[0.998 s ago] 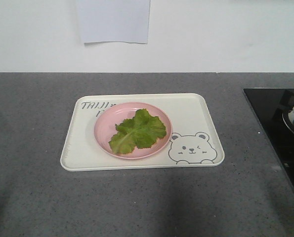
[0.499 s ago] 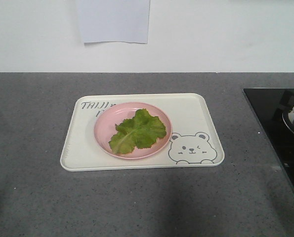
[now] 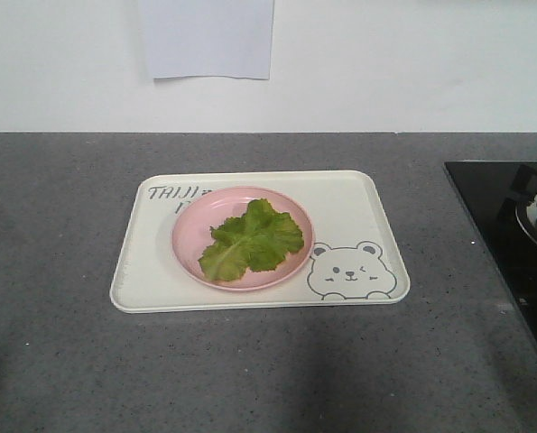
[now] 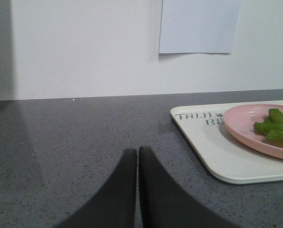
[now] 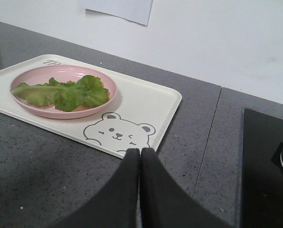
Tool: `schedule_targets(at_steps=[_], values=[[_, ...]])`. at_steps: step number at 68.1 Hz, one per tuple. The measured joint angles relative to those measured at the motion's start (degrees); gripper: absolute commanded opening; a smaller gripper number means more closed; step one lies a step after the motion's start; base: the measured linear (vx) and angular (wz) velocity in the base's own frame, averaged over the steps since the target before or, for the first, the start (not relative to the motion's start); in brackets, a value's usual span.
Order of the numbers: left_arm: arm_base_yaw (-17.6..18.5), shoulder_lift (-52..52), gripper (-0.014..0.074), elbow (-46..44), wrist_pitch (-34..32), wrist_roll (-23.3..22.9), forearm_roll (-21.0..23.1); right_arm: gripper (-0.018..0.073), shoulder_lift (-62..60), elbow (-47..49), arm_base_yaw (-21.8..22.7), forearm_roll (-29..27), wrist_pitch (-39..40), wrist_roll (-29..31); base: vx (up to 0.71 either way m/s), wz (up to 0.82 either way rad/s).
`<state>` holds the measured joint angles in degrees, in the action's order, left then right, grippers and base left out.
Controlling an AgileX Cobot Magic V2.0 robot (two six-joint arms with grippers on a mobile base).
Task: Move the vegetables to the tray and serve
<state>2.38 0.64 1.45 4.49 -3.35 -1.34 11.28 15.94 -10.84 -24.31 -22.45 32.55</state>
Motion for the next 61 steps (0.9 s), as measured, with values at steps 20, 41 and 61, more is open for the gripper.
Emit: schedule_targets(at_steps=[20,41,61], values=[[0.00,0.00,-0.0006,0.00,0.02,-0.04,0.00,-0.0006,0.00,0.00,0.00,0.00,0.00,0.00,0.00,0.00],[0.00,0.00,-0.0006,0.00,0.02,-0.04,0.00,-0.0006,0.00,0.00,0.00,-0.05,0.55,0.00,0.00,0.00],[0.00,0.00,-0.0006,0.00,0.06,-0.04,0.00,-0.0006,0.00,-1.62,0.00,3.01,3.23,-0.48,0.00,0.00]])
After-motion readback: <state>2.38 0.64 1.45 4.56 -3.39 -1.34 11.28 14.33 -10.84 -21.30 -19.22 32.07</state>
